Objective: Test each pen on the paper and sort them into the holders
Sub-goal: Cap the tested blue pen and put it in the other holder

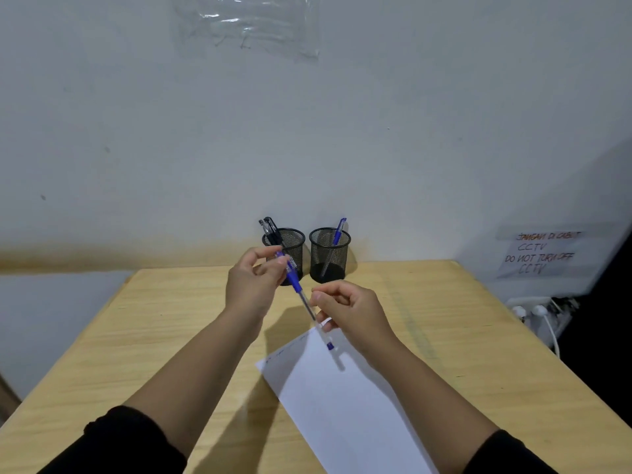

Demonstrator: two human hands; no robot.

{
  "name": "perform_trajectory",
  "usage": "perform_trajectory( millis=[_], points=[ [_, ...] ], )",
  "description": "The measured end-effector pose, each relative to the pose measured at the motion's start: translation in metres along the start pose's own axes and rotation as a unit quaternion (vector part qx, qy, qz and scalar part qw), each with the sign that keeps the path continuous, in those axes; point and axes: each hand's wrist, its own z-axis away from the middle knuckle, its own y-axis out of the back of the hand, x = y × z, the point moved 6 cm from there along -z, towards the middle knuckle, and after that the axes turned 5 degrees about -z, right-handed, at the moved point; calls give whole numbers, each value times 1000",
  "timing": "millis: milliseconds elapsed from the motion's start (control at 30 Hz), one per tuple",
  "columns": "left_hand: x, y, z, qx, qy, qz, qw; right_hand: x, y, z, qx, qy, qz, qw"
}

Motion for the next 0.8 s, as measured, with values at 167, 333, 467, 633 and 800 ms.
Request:
perform_trajectory(
  millis=[167, 333, 467, 633, 800],
  points=[
    [17, -45, -9, -47, -73, -92, 992, -11, 15, -29, 21, 21, 73, 997],
    [19, -73, -43, -21, -75, -166, 983, -26, 50, -74, 70, 18, 119, 990],
    [-4, -83, -78, 15, -41, -315, 948, -40, 84, -114, 149, 29, 123, 981],
    [-36, -94, -103, 17, -11, -425, 905, -49, 106, -157, 212, 49, 84, 972],
    [-47, -100, -108, 38, -20, -420, 907, -29, 101, -187, 204, 18, 157, 966]
  ],
)
